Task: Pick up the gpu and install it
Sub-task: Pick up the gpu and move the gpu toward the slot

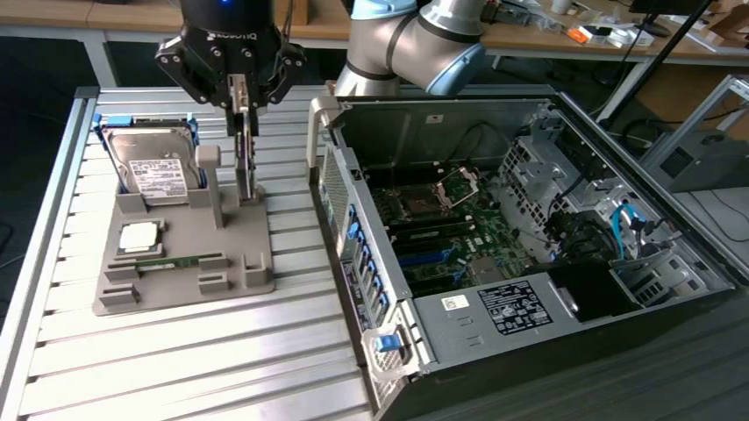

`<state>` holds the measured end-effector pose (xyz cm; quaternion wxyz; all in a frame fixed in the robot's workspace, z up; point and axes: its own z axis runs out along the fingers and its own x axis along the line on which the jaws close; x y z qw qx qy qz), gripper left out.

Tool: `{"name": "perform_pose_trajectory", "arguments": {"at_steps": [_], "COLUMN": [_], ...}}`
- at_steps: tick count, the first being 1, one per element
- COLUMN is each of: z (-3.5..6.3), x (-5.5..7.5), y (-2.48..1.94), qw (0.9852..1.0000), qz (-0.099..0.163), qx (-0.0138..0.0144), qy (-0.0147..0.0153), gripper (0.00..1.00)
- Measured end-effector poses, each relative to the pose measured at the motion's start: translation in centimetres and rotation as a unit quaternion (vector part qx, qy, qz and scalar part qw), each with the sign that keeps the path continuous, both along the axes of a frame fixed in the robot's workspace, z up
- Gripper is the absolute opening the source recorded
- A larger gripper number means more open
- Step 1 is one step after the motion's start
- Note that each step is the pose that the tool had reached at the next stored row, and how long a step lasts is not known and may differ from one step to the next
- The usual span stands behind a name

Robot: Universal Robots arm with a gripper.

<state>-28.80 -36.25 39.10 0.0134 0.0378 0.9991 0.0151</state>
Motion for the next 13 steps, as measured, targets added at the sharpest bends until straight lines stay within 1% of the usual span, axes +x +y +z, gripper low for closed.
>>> {"name": "perform_pose_trajectory", "arguments": {"at_steps": [13], "z": [0.59], "x": [0.00], "y": [0.00], "qw": [1.0000], "qz": [0.000], "qx": [0.0000], "qy": [0.0000], "gripper": [0.27]}}
